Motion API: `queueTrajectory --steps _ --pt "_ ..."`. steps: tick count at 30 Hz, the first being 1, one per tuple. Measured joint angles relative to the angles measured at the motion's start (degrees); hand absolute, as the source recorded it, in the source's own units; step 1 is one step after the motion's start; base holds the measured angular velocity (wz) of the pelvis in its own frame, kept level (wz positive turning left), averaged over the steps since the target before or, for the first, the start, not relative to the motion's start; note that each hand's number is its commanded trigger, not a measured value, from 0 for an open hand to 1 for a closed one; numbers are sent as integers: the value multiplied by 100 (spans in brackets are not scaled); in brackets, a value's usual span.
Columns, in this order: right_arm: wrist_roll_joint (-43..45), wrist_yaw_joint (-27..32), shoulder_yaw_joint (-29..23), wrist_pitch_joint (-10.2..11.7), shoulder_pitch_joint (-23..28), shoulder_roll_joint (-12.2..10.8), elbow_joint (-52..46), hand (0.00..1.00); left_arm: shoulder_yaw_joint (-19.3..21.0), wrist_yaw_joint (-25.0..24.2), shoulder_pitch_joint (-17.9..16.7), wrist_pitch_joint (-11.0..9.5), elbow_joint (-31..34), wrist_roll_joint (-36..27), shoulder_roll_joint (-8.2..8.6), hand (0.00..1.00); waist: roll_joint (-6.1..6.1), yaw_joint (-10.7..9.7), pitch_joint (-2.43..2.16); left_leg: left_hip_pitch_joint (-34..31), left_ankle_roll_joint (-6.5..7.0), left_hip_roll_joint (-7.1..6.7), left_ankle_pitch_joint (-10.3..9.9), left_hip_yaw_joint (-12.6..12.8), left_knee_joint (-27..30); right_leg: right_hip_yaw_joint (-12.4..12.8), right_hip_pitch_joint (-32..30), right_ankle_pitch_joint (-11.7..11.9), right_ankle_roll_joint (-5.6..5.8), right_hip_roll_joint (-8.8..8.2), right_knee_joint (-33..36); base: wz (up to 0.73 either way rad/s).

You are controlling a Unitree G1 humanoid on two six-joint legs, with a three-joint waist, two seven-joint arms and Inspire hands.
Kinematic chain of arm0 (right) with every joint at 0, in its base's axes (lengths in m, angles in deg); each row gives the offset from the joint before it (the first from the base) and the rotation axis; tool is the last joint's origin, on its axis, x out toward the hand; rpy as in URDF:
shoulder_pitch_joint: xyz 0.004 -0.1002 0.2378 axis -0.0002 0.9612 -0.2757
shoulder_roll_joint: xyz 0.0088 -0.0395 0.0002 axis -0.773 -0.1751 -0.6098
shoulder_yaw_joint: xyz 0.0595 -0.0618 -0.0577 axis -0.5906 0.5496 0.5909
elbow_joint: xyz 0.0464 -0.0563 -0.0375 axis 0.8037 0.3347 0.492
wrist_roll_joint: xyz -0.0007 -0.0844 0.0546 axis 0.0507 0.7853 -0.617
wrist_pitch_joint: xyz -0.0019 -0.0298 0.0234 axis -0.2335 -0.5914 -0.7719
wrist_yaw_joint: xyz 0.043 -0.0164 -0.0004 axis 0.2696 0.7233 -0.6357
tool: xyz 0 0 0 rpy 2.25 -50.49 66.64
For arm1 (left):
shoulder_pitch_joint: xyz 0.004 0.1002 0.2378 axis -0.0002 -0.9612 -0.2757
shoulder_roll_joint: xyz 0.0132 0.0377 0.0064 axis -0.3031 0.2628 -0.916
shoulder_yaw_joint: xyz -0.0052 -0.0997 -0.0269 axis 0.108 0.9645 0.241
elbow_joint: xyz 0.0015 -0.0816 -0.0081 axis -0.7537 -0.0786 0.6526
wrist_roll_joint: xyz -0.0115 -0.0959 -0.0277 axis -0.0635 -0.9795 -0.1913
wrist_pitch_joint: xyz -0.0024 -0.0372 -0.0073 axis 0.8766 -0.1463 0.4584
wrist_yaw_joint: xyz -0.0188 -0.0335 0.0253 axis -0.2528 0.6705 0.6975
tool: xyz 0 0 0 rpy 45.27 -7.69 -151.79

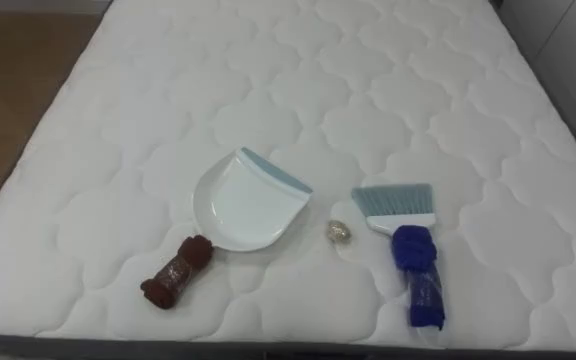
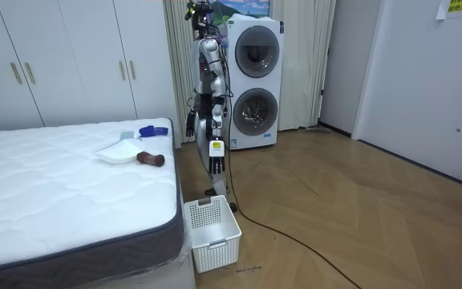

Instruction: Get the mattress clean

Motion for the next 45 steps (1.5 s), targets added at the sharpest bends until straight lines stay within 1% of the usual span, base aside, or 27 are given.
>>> queueTrajectory --steps 3,8,14,22,25,28,31,32,33,35,37,39,40,42,43,44,45 --pt "-13 -25 -1 50 16 0 9 0 0 -133 3 -2 -2 1 -30 0 -2 -36 -2 7 0 0 0 -2 2 6 7 0 0 0 0 0" --pt "-69 -106 7 77 25 -3 16 0 -2 -283 33 -27 -11 -9 -46 0 -17 -32 -8 12 0 -2 0 0 5 10 8 0 0 -1 -3 0" --pt "-177 -129 -3 116 34 -9 14 0 -1 -459 -11 -30 -23 -52 -45 0 -14 -29 1 55 0 -4 0 1 10 4 79 0 0 -1 -38 0" --pt "-254 -107 -160 125 41 -9 14 0 40 -544 -11 -31 -16 -106 -45 0 9 -30 -3 90 0 -20 0 -2 13 -49 173 -2 10 -16 -106 2" --pt "-254 -44 -172 169 47 -8 14 0 80 -538 -1 -31 2 -106 -46 0 28 -47 -7 85 0 -30 0 -2 13 -56 172 -6 17 -25 -108 0" --pt "-252 15 -170 191 46 -6 9 0 97 -458 41 -47 2 -222 -45 0 46 -53 -24 81 1 -49 0 -14 12 -53 169 -15 32 -40 -106 2" --pt "-255 18 -170 240 55 1 21 0 124 -240 77 -130 -9 -379 -46 0 49 -55 -31 77 4 -74 2 -75 7 -74 185 -27 50 -56 -106 8" --pt "-253 18 -168 254 61 3 24 0 147 -146 108 -166 -8 -408 -46 0 30 -56 -40 78 4 -78 2 -68 6 -80 188 -29 55 -62 -101 0" --pt "-282 29 -165 276 75 4 24 0 193 -64 146 -204 -3 -513 -51 0 40 -42 -31 84 4 -78 2 -55 6 -77 188 -30 55 -62 -101 0" --pt "-373 81 -151 318 93 3 29 0 227 99 175 -284 5 -735 -67 0 36 -42 -30 88 4 -78 2 -58 6 -77 192 -30 56 -61 -101 0" --pt "-453 123 -157 364 82 6 93 0 261 274 264 -308 49 -1039 -95 0 44 -45 -23 91 4 -78 2 -68 6 -76 192 -30 55 -59 -100 0" --pt "-463 190 -161 463 42 14 249 0 340 561 366 -563 137 -1375 -129 0 60 -51 -14 97 5 -77 2 -72 3 -74 194 -29 55 -57 -95 0" --pt "-450 196 -168 473 45 18 257 0 358 621 393 -604 185 -1423 -135 0 65 -52 -12 96 5 -77 2 -72 3 -76 193 -29 55 -59 -94 0" --pt "-353 196 -170 485 53 31 251 0 478 801 431 -742 554 -1468 -141 0 72 -50 -9 95 8 -77 4 -70 -12 -79 188 -29 55 -60 -91 0" --pt "-364 196 -170 495 52 35 251 0 482 857 445 -756 669 -1473 -143 0 79 -54 -9 94 8 -77 4 -71 -13 -81 185 -29 55 -61 -91 0" --pt "-426 193 -170 520 52 51 250 0 477 959 485 -776 938 -1485 -144 0 81 -57 -7 86 9 -78 4 -71 -11 -95 181 -29 55 -65 -90 5" --pt "-492 194 -173 564 48 67 244 0 476 1072 534 -864 1195 -1500 -146 0 82 -60 -8 69 10 -78 5 -73 -9 -123 174 -29 56 -69 -90 6"
